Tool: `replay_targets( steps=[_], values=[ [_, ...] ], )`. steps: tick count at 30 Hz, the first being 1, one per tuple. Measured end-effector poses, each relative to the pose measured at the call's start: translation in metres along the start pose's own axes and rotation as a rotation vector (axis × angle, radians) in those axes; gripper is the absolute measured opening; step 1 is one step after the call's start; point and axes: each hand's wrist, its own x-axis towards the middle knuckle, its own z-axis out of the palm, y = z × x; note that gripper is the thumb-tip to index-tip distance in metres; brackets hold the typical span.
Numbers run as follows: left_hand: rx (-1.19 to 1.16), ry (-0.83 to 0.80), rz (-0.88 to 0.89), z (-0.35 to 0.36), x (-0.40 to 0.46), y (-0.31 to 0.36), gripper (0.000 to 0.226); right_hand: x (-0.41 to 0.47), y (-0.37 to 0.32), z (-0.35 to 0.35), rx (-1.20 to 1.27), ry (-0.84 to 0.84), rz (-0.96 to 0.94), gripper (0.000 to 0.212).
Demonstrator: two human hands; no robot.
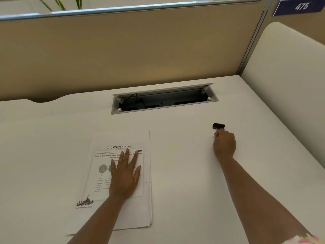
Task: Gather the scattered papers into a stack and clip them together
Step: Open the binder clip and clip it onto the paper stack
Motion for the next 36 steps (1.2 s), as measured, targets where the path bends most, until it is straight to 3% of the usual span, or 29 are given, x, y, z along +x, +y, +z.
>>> replay_targets(
  steps=[4,7,10,13,16,20,23,26,28,32,36],
  values=[
    [0.009,-0.026,-0.006,-0.003,0.001,0.0,0.086,-0.035,-0.012,0.003,-0.018,0.019,-0.123,0.024],
    [0.004,-0.042,-0.003,-0.006,0.004,0.0,0.107,-0.06,-0.021,0.003,-0.087,-0.096,-0.213,0.03],
    [0.028,-0.116,-0.025,-0.017,0.009,0.005,0.095,-0.082,-0.027,0.0,-0.166,-0.086,-0.321,0.03],
    [0.008,-0.035,-0.009,-0.026,0.009,0.013,0.082,-0.095,-0.034,-0.005,-0.151,-0.03,-0.358,0.027],
    [-0.21,0.054,0.027,-0.032,0.007,0.032,0.066,-0.107,-0.045,-0.016,-0.024,-0.014,-0.329,0.036],
    [-0.579,-0.272,-0.071,-0.064,0.003,0.075,0.021,-0.115,-0.067,-0.032,0.141,-0.138,-0.105,0.037],
    [-0.805,-0.438,-0.186,-0.075,-0.002,0.094,0.022,-0.12,-0.083,-0.049,0.297,-0.25,0.042,0.033],
    [-0.973,-0.35,-0.286,-0.086,-0.005,0.102,0.024,-0.127,-0.102,-0.061,0.43,-0.29,0.1,0.031],
    [-1.045,-0.29,-0.333,-0.093,-0.006,0.103,0.022,-0.137,-0.114,-0.069,0.47,-0.282,0.072,0.029],
    [-1.16,-0.325,-0.421,-0.106,-0.011,0.101,0.022,-0.162,-0.135,-0.072,0.456,-0.191,-0.105,0.018],
    [-1.288,-0.337,-0.535,-0.116,-0.018,0.094,0.023,-0.185,-0.152,-0.068,0.571,-0.149,-0.273,0.032]
  ],
)
